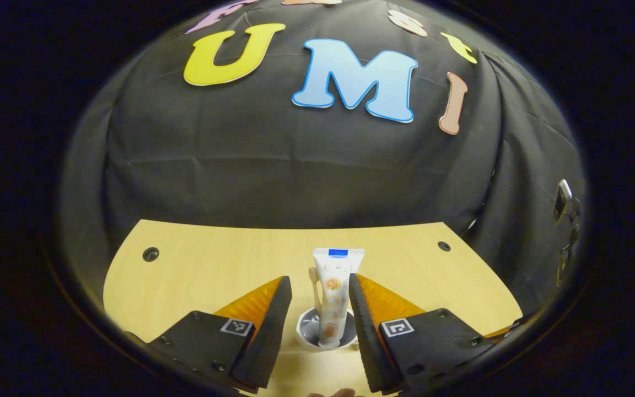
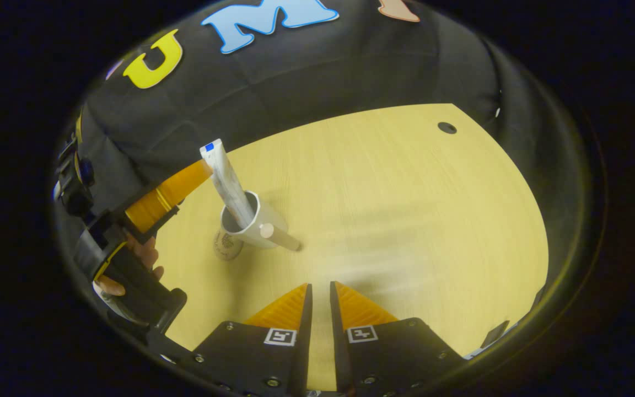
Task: Put the toothbrush and toothpaste on the desktop into the cup, then pick up the cup and place it on the coaster on the desktop.
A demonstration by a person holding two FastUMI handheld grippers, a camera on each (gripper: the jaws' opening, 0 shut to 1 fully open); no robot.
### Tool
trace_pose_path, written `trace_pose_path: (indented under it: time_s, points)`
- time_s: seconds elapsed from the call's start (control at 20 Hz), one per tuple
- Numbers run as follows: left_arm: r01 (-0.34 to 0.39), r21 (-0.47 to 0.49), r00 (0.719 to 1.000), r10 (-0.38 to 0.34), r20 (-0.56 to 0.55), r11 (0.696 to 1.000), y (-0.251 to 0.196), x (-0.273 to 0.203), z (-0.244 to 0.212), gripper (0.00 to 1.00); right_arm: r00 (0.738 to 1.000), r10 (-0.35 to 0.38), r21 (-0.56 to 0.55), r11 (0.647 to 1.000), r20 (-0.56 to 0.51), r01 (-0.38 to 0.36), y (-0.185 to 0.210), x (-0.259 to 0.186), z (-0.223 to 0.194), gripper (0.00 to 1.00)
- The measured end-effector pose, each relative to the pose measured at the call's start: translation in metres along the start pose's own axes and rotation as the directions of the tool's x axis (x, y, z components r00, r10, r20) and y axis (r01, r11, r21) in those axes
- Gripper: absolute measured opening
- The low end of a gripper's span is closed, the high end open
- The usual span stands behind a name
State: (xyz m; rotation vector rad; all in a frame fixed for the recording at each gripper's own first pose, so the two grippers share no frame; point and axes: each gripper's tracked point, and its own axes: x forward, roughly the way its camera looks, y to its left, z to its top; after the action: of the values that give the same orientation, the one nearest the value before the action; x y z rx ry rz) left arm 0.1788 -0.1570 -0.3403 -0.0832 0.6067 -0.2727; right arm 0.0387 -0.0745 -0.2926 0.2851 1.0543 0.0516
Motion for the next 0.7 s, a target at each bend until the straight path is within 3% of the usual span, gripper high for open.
trace_pose_path:
  time_s: [0.4,0.5,0.6,0.65,0.7]
  points:
    - [-0.098,-0.031,0.995,0.097,-0.034,0.995,0.065,-0.056,-0.022,0.7,0.997,0.051,-0.143,0.988,-0.057,-0.059,0.019,0.017,0.016,0.19]
    - [-0.126,-0.043,0.991,0.124,-0.04,0.991,0.078,-0.074,-0.03,0.7,0.994,0.068,-0.181,0.98,-0.09,-0.084,0.023,0.029,0.016,0.27]
    - [-0.158,-0.05,0.986,0.156,-0.052,0.986,0.093,-0.093,-0.041,0.7,0.992,0.075,-0.223,0.97,-0.102,-0.097,0.03,0.04,0.018,0.29]
    - [-0.171,-0.057,0.984,0.168,-0.06,0.984,0.099,-0.103,-0.047,0.7,0.992,0.078,-0.236,0.967,-0.103,-0.101,0.033,0.046,0.02,0.38]
    - [-0.186,-0.067,0.981,0.181,-0.069,0.98,0.106,-0.113,-0.053,0.7,0.991,0.076,-0.248,0.963,-0.108,-0.101,0.035,0.05,0.02,0.57]
